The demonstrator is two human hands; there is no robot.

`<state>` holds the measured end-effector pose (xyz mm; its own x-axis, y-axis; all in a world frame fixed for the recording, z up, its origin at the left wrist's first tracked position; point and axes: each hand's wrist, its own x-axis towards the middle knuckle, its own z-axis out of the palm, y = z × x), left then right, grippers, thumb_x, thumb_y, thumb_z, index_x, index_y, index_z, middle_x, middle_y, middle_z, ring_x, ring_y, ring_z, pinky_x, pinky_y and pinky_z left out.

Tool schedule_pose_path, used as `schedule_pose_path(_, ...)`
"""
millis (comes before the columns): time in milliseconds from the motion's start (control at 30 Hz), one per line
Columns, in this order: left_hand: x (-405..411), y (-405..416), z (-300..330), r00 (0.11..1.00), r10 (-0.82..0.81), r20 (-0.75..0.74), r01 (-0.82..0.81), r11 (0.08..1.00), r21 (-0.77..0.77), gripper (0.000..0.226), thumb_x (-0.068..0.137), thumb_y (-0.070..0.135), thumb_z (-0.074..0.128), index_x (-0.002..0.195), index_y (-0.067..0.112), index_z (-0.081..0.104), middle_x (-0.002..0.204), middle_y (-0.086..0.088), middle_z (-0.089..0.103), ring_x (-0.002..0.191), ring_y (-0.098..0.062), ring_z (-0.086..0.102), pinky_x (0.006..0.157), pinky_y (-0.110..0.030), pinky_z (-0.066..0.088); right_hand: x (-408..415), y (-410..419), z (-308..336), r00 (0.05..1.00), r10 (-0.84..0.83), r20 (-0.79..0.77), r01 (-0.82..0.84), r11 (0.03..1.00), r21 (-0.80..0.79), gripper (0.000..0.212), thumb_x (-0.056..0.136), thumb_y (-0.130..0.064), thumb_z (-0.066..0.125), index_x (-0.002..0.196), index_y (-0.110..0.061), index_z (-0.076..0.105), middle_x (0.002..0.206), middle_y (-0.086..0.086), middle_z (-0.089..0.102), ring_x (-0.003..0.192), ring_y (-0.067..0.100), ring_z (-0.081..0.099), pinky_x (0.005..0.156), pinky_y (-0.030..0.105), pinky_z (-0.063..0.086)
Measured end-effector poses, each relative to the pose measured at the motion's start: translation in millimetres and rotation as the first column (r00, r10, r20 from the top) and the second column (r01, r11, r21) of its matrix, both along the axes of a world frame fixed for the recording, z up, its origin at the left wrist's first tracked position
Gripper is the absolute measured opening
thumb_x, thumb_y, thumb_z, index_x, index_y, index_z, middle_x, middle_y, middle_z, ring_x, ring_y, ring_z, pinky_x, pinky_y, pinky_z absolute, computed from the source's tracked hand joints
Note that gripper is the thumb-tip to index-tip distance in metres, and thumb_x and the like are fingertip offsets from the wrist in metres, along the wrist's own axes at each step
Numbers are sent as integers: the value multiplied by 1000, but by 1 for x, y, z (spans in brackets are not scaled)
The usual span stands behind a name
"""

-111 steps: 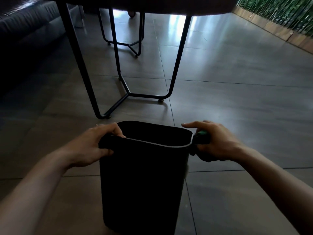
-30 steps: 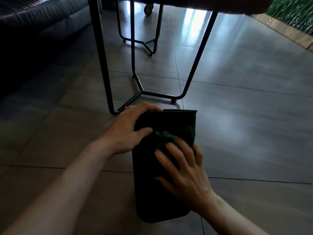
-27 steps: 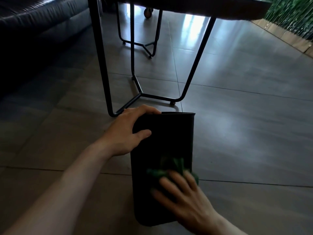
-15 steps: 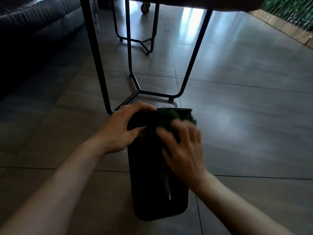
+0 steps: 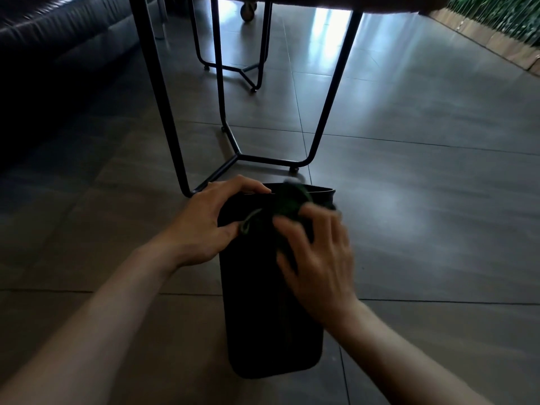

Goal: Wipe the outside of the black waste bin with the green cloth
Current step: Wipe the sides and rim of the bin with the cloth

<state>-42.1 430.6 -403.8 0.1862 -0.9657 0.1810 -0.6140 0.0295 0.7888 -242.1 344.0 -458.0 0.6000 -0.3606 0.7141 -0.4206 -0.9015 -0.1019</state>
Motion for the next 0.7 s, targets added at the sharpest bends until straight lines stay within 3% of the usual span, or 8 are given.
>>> schedule_pose_path(67, 2, 1, 0, 1000, 17, -9, -17, 1000, 23, 53, 87, 11, 73, 125, 45, 58, 123, 20, 62, 125, -5, 51, 105, -30, 43, -32, 29, -41, 978, 129, -163, -137, 990, -38, 26, 95, -27, 60, 120, -21, 57, 122, 15, 50, 97, 34, 52, 76, 44, 49)
schedule_pose_path(200, -2, 1, -1, 1000, -9, 3, 9, 1000, 28, 56, 86, 12, 73, 125, 48, 56, 126, 25, 58, 128, -2, 48, 105, -27, 39, -95, 76, -92, 799, 272, -535, -298, 954, 40, 6, 97, -25, 54, 98, -28, 60, 108, 5, 68, 84, 24, 51, 67, 37, 57)
schedule_pose_path(267, -3, 0, -2, 1000, -10, 14, 10, 1000, 22, 56, 86, 13, 72, 125, 49, 56, 125, 30, 57, 129, 3, 45, 103, -22, 37, -86, 67, -71, 780, 312, -542, -260, 950, 173, 5, 93, -27, 59, 98, -26, 58, 106, 4, 65, 80, 23, 54, 63, 32, 53)
schedule_pose_path(333, -3, -2, -2, 1000, -1, 14, 1, 1000, 23, 56, 86, 14, 72, 124, 51, 55, 123, 35, 55, 127, 9, 43, 99, -17, 35, -64, 51, -29, 762, 368, -533, -184, 912, 367, 24, 85, -40, 61, 108, -33, 55, 112, -3, 55, 85, 22, 58, 63, 33, 52)
schedule_pose_path(467, -4, -3, -2, 998, -20, 52, 18, 999, 26, 56, 84, 16, 73, 123, 52, 55, 125, 39, 50, 130, 13, 39, 96, -12, 31, -44, 13, 39, 627, 538, -563, -90, 768, 634, 46, 76, -51, 66, 119, -46, 53, 111, -15, 56, 100, 15, 62, 85, 35, 54)
schedule_pose_path(533, -4, -4, -1, 998, -25, 56, 24, 999, 25, 56, 84, 16, 74, 122, 53, 55, 125, 38, 50, 129, 13, 39, 95, -11, 32, -43, -3, 62, 782, 426, -455, -77, 790, 608, 48, 70, -42, 79, 111, -40, 54, 108, -14, 59, 97, 16, 62, 81, 33, 54)
schedule_pose_path(600, -3, -4, -2, 998, -17, 59, 16, 1000, 19, 56, 84, 17, 74, 123, 52, 55, 124, 35, 53, 127, 11, 42, 96, -12, 34, -41, -17, 77, 965, 194, -177, -45, 788, 614, 57, 64, -32, 92, 100, -36, 49, 103, -9, 55, 85, 18, 62, 66, 32, 55)
schedule_pose_path(700, -3, -4, -2, 998, -14, 55, 14, 1000, 16, 55, 85, 17, 74, 124, 51, 55, 124, 31, 56, 125, 9, 44, 98, -18, 38, -28, -26, 80, 981, -92, 169, 9, 901, 434, 56, 59, -28, 97, 91, -21, 52, 96, 0, 54, 80, 6, 53, 66, 10, 45)
